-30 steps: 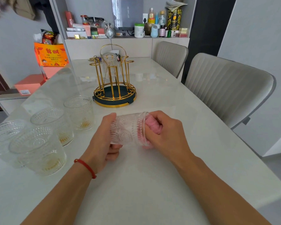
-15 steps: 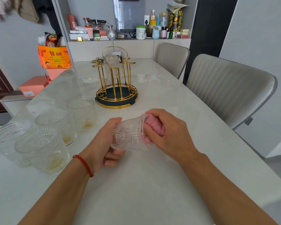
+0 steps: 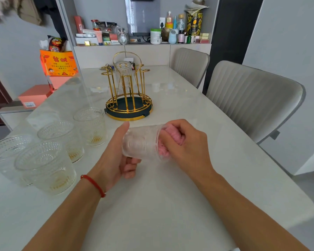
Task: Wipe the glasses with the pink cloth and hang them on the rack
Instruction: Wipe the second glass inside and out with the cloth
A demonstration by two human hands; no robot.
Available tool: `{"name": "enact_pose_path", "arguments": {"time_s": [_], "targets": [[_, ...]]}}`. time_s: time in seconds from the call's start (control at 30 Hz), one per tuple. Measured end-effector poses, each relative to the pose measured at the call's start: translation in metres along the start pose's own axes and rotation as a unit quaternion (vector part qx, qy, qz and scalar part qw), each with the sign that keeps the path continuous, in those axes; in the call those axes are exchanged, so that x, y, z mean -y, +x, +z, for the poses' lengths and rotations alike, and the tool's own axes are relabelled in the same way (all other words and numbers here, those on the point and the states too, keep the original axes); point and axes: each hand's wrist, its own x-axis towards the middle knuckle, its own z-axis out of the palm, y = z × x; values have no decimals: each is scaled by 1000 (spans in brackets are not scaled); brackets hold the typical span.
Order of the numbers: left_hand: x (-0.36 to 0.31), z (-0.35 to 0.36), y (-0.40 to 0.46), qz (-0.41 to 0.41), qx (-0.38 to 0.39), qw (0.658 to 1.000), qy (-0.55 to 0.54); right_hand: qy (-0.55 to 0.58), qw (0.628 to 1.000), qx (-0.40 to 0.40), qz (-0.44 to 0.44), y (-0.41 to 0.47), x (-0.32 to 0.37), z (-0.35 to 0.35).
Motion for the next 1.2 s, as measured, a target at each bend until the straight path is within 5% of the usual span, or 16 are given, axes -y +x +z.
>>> {"name": "enact_pose_path", "arguments": {"time_s": [0.07,0.23,0.37,0.43,0.6,0.9,1.07,1.2], "targets": [[3,2,2,21,-30,999,0,29,997,17,67,-1,-4,3],[1,-4,-1,-56,-8,998,32,-110,981,43,-152,0,-4,-6],[0,5,-1,6,-29,1000,-4,27,999,9,37,2,-4,1],[2,7,1,28,-51,998,-4,45,996,32,65,0,-6,2],[3,-3,2,-75,-9,996,57,-112,980,75,-144,2,-4,-12],[-3,-16,-1,-143,40,987,66,-181,949,47,-255,-2,-6,-7],[-5,-8,0,-39,28,997,-60,22,999,-8,-44,-4,-2,0],[-7,-5,2,63,0,986,-155,64,997,46,10,2,-8,-2]]}}
